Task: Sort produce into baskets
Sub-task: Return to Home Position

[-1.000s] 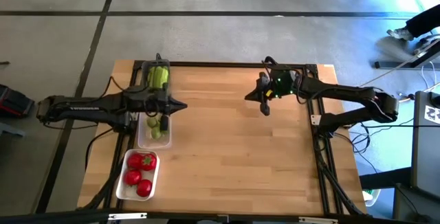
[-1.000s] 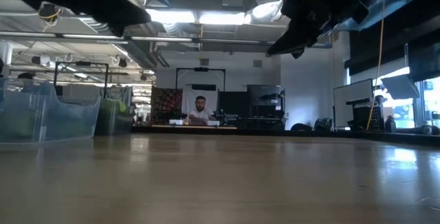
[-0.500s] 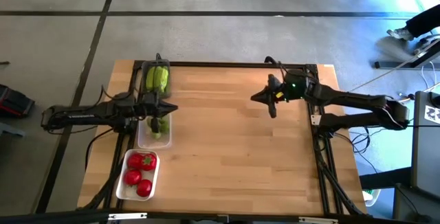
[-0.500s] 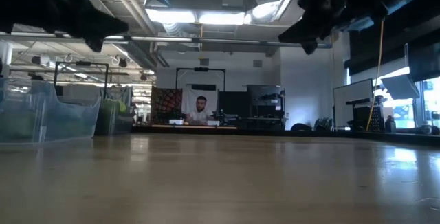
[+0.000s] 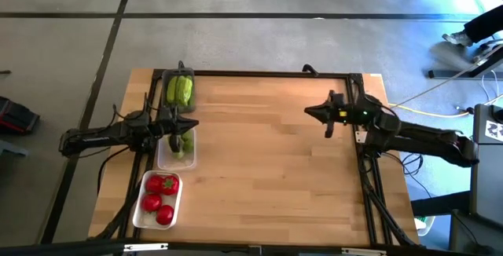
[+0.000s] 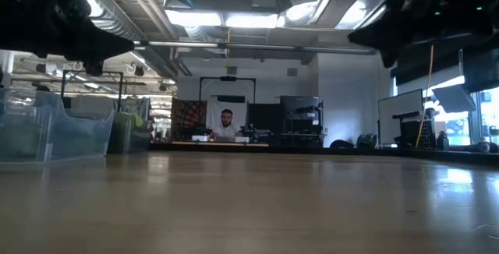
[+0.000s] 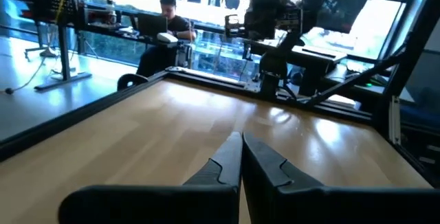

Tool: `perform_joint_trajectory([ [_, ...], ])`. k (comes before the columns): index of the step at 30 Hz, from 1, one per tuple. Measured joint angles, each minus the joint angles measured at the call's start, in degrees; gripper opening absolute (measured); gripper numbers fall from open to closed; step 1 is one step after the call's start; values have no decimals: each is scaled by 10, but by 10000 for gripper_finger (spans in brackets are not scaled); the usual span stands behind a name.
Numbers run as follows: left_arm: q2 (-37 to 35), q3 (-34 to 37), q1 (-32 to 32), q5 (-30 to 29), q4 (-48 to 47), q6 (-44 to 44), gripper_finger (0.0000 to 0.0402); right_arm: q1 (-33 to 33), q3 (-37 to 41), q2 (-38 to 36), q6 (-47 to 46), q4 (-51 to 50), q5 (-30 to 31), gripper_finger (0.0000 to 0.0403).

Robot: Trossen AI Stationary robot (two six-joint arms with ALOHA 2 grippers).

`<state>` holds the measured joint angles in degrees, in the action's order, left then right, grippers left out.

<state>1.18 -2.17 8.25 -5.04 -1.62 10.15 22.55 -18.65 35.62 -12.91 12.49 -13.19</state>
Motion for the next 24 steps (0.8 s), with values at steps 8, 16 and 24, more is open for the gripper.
perform_joint_trajectory([
  [8, -10, 0, 0, -56, -10, -6, 13, 0, 63, -129, -2, -25, 21, 10],
  [16, -8, 0, 0, -56, -10, -42, 9, 0, 129, -248, -39, -50, 51, 10],
  [24, -8, 0, 0, -56, -10, -41, 12, -1, 179, -332, -66, -56, 90, 10],
])
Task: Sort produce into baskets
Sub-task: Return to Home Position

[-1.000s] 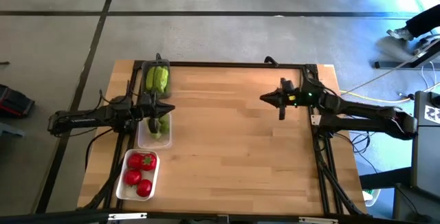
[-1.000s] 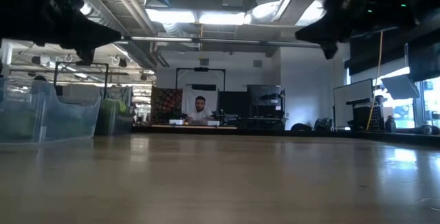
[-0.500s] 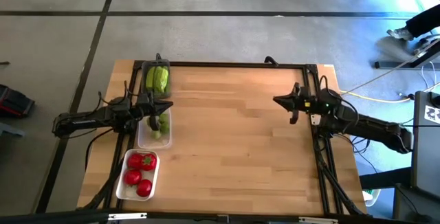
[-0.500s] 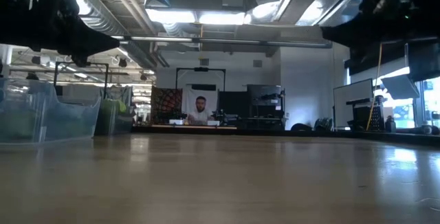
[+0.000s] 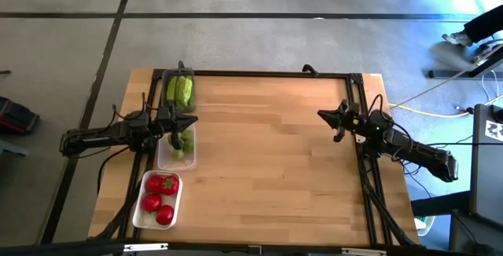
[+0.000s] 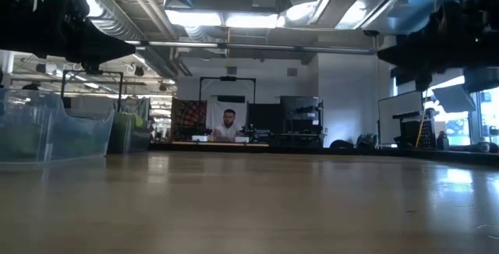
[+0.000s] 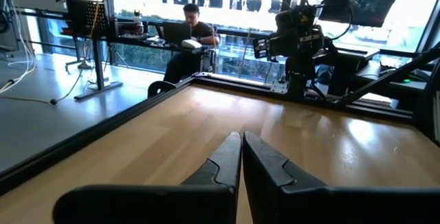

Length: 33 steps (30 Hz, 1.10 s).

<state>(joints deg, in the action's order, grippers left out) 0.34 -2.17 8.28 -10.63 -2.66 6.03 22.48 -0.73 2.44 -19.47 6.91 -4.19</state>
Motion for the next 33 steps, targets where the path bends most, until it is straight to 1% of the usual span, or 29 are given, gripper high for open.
perform_joint_trajectory([
  [3, 0, 0, 0, 0, 0, -1, 13, 0, 0, -20, 1, -20, -5, 10],
  [7, 0, 0, 0, 0, 0, 0, 8, 0, 1, -21, 2, -47, -3, 10],
  [33, 0, 0, 0, 0, 0, 0, 5, 0, 3, -20, -1, -51, -4, 10],
])
